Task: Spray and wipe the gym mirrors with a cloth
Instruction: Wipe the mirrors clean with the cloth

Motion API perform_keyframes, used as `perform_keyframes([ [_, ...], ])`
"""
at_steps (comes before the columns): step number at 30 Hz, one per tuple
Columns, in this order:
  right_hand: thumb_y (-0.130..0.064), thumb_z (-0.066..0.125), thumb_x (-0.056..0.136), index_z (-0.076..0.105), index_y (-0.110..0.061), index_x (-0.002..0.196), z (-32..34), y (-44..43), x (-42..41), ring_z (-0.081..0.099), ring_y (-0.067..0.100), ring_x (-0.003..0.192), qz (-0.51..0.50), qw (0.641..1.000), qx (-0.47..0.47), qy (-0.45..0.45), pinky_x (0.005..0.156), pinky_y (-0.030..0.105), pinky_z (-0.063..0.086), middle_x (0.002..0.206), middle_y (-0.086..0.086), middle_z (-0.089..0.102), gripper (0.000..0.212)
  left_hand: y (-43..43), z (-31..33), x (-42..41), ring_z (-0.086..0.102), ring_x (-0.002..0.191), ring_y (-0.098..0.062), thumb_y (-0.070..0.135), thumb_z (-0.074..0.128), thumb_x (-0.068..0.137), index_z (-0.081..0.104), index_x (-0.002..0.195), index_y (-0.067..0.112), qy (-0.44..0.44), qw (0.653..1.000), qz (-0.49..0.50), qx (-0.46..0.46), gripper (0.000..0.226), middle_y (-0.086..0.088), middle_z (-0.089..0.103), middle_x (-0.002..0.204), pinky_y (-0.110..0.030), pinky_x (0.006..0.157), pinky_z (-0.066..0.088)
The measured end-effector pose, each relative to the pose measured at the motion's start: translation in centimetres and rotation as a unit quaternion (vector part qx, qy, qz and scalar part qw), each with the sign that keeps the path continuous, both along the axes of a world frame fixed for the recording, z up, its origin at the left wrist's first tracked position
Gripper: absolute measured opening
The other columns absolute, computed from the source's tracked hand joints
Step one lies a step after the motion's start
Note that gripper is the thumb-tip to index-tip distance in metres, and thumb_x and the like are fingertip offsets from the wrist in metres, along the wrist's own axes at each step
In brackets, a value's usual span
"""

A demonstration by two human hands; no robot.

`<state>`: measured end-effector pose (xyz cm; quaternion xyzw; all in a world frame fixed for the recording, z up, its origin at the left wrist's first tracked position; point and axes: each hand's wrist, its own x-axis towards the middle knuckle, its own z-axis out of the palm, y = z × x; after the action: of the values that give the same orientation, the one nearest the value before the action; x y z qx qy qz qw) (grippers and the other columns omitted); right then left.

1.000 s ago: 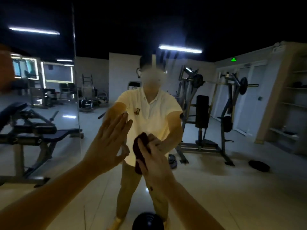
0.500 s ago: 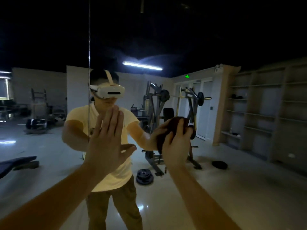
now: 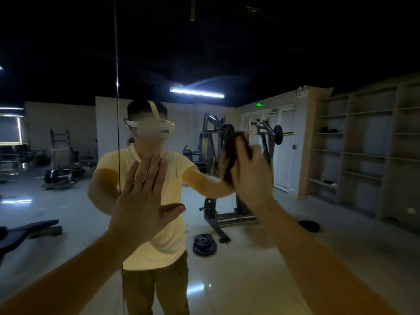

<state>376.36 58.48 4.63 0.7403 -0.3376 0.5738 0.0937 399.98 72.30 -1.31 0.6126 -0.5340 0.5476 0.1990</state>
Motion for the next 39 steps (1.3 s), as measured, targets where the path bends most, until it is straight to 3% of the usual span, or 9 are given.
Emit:
perform_keyframes([
  [2, -0.030, 0.045, 0.109, 0.033, -0.018, 0.157, 2.4, -2.1, -2.0, 0.055, -0.002, 0.087, -0.017, 0.992, 0.045, -0.112, 0.078, 0.006, 0.046, 0.118, -0.015, 0.046, 0.051, -0.2, 0.0, 0.0, 0.006, 0.161, -0.038, 0.084, 0.036, 0.088, 0.011, 0.165, -0.001, 0.004, 1.000, 0.002, 0.001, 0.117, -0.024, 0.008, 0.172, -0.052, 0.131, 0.003],
  [5, -0.025, 0.049, 0.103, 0.029, -0.016, 0.160, 4.7, -3.8, -2.0, 0.060, 0.033, 0.113, -0.058, 0.981, 0.054, -0.177, 0.096, 0.043, 0.054, 0.146, 0.020, 0.039, 0.061, -0.3, -0.1, 0.0, 0.006, 0.161, -0.038, 0.086, 0.038, 0.087, 0.008, 0.165, 0.002, 0.021, 1.000, 0.013, 0.014, 0.119, -0.022, 0.006, 0.173, -0.058, 0.130, 0.011],
  [7, -0.026, 0.049, 0.102, 0.029, -0.016, 0.160, 5.1, -2.8, 0.2, 0.058, 0.035, 0.116, -0.045, 0.981, 0.045, -0.184, 0.098, 0.043, 0.053, 0.150, 0.023, 0.035, 0.062, -0.3, -0.2, 0.0, 0.005, 0.161, -0.039, 0.087, 0.039, 0.086, 0.008, 0.165, 0.001, 0.033, 0.999, 0.028, 0.028, 0.121, -0.022, 0.005, 0.173, -0.063, 0.126, 0.019],
  [12, -0.024, 0.055, 0.098, 0.040, -0.015, 0.150, 1.6, 3.4, 6.9, 0.056, 0.022, 0.100, 0.062, 0.993, -0.089, -0.037, 0.081, 0.030, 0.050, 0.129, 0.012, 0.048, 0.055, -0.3, -0.2, 0.0, 0.003, 0.161, -0.039, 0.087, 0.038, 0.088, 0.013, 0.164, -0.003, 0.042, 0.996, 0.060, 0.051, 0.120, -0.022, 0.000, 0.173, -0.062, 0.127, 0.019],
  [19, -0.024, 0.077, 0.084, 0.042, -0.010, 0.148, 2.3, -1.8, 0.4, 0.062, 0.033, 0.093, 0.017, 0.964, -0.211, 0.159, 0.079, 0.046, 0.057, 0.118, 0.020, 0.058, 0.074, 2.1, 2.0, -0.8, 0.028, 0.155, -0.044, 0.057, 0.043, 0.103, 0.035, 0.159, -0.001, -0.023, 0.999, 0.021, 0.031, 0.080, -0.027, 0.031, 0.165, -0.064, 0.123, 0.025],
  [23, -0.017, 0.053, 0.097, 0.043, -0.015, 0.145, 7.1, -6.3, -6.6, 0.059, 0.042, 0.102, -0.019, 0.995, -0.093, 0.027, 0.079, 0.052, 0.051, 0.125, 0.020, 0.054, 0.049, 1.9, 6.9, -0.6, 0.019, 0.158, -0.041, 0.059, 0.032, 0.102, 0.027, 0.163, 0.002, -0.012, 0.996, 0.077, 0.032, 0.084, -0.025, 0.024, 0.168, -0.058, 0.129, 0.014],
  [29, -0.035, 0.041, 0.102, 0.025, -0.012, 0.160, 9.3, -5.6, -1.9, 0.058, 0.034, 0.115, -0.071, 0.986, -0.012, -0.149, 0.096, 0.045, 0.055, 0.146, 0.023, 0.039, 0.064, 0.3, 13.7, -0.3, 0.010, 0.160, -0.038, 0.061, 0.025, 0.103, 0.017, 0.164, -0.002, 0.001, 0.996, 0.080, -0.043, 0.088, -0.027, 0.014, 0.171, -0.052, 0.131, 0.010],
  [34, -0.038, 0.043, 0.100, 0.039, -0.011, 0.150, 5.5, 2.4, 6.9, 0.059, 0.022, 0.102, 0.023, 0.988, -0.152, -0.018, 0.086, 0.034, 0.054, 0.128, 0.015, 0.052, 0.057, -2.1, 14.2, -0.3, -0.001, 0.162, -0.032, 0.054, 0.025, 0.107, 0.008, 0.165, -0.002, 0.023, 0.994, 0.023, -0.106, 0.082, -0.022, 0.003, 0.173, -0.047, 0.132, 0.001],
  [39, -0.041, 0.061, 0.096, 0.041, -0.009, 0.146, 3.4, -0.8, 5.1, 0.059, 0.025, 0.096, 0.004, 0.931, -0.329, 0.156, 0.087, 0.040, 0.051, 0.114, 0.012, 0.060, 0.062, -2.3, 14.1, 0.1, 0.000, 0.162, -0.034, 0.058, 0.020, 0.108, 0.009, 0.164, -0.005, 0.005, 0.993, 0.032, -0.116, 0.085, -0.024, 0.003, 0.173, -0.050, 0.132, 0.005],
])
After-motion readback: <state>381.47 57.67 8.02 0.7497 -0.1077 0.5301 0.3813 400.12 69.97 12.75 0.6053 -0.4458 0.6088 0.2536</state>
